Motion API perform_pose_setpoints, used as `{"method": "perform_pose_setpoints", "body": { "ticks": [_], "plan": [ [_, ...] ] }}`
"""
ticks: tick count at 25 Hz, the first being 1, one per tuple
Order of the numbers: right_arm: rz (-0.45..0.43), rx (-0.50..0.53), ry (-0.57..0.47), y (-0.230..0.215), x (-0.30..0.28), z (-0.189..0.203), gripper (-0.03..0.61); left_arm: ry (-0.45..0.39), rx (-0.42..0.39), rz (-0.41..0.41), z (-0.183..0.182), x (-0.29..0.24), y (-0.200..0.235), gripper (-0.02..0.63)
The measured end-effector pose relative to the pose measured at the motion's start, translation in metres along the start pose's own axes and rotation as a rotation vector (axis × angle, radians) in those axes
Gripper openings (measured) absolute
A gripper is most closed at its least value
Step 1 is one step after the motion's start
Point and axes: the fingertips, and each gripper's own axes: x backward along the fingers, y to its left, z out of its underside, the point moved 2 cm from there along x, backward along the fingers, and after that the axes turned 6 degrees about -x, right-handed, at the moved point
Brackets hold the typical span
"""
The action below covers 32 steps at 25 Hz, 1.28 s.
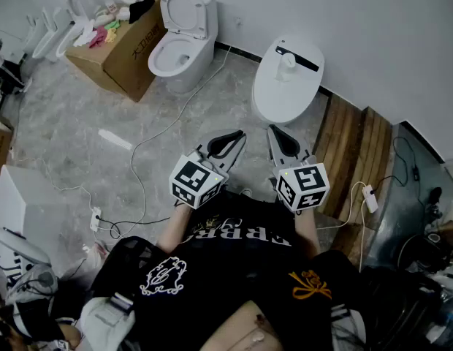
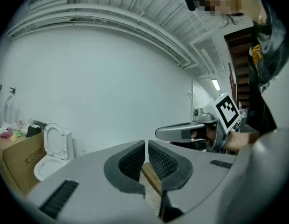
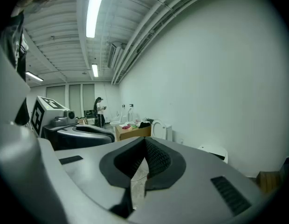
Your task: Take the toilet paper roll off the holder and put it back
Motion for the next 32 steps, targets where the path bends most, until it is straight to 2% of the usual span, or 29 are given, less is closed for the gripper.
{"method": "perform_pose_setpoints", "body": {
  "ticks": [7, 14, 21, 32],
  "plan": [
    [-0.007, 0.015, -0.009, 0.003, 0.003, -0.003, 0.012, -0.001, -0.022, 0.005, -0.004, 0.0, -0.005, 0.035],
    [-0.007, -0.052, -0.059, -0.007, 0.01, -0.009, 0.014, 0.004, -0.032, 0.014, -0.008, -0.009, -0.009, 0.035],
    [0.015, -0.065, -0.047, -0.024, 0.024, 0.003, 0.014, 0.019, -0.039, 0.032, -0.005, -0.024, -0.027, 0.035],
    [0.027, -0.115, -0.02, -0.051, 0.03, 0.023, 0.014, 0.1, -0.063, 0.047, 0.003, -0.046, -0.044, 0.035]
  ]
}}
